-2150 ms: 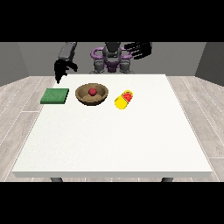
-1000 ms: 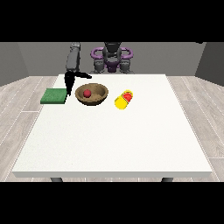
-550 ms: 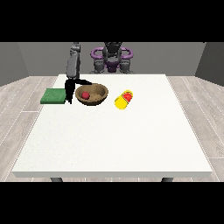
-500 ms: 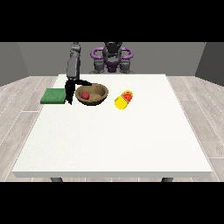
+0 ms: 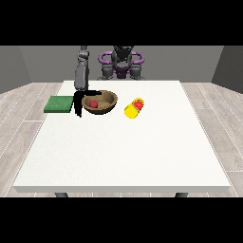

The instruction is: Pick the cup and pour the ball into the bowl, then pick the bowl and place it on the pad

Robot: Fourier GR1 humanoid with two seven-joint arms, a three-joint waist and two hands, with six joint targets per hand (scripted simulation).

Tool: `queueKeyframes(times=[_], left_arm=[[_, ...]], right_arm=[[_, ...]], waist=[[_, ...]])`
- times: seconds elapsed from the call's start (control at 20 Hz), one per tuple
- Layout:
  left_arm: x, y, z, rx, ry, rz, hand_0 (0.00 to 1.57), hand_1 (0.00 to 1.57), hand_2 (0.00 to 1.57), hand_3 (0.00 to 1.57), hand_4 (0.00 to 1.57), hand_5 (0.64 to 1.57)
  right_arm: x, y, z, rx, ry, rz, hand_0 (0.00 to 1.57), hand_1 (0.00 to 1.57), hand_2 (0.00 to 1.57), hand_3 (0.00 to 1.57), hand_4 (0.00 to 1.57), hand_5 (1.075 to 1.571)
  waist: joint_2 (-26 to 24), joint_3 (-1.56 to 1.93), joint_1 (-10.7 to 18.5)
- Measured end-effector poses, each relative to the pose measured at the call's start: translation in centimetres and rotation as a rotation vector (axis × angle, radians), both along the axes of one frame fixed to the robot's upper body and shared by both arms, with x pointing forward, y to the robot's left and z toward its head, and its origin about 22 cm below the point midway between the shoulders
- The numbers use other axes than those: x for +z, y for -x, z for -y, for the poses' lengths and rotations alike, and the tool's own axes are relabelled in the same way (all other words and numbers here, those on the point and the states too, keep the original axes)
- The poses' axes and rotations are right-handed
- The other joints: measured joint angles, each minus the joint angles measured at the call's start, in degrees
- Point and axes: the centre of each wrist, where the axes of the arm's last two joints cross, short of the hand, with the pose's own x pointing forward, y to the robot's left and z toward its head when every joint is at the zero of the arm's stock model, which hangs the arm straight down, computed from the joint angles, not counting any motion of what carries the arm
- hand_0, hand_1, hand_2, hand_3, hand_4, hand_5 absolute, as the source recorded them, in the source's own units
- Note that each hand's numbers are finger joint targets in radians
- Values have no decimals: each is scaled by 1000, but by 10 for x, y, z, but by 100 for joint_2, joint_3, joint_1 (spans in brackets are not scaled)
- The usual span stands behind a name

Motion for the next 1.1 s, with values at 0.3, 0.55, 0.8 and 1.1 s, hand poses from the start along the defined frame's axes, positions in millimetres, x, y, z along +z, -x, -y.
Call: queueKeyframes(times=[0.3, 0.55, 0.8, 1.1], left_arm=[[17, 5, 3, -36, 11, 39, 0, 0, 0, 0, 0, 1571], [16, 5, 0, -46, 26, 26, 0, 0, 0, 0, 0, 1571], [-10, -1, -15, -12, 45, -51, 0, 0, 0, 0, 0, 1571], [-43, 3, -49, 56, 64, -127, 0, 0, 0, 0, 0, 1571]], right_arm=[[-4, 6, 11, -50, -24, -6, 1571, 1571, 1571, 1157, 984, 1570], [2, 9, 32, -92, 39, -84, 1571, 1571, 1571, 1562, 1045, 1569], [12, -1, 27, -89, 67, -232, 1571, 1571, 1571, 1426, 1092, 1564], [46, -18, 40, -81, 155, -391, 1571, 1571, 1571, 1004, 1155, 1554]], waist=[[87, -149, 125], [60, -156, 207], [-229, -16, 57], [-662, 30, -398]])
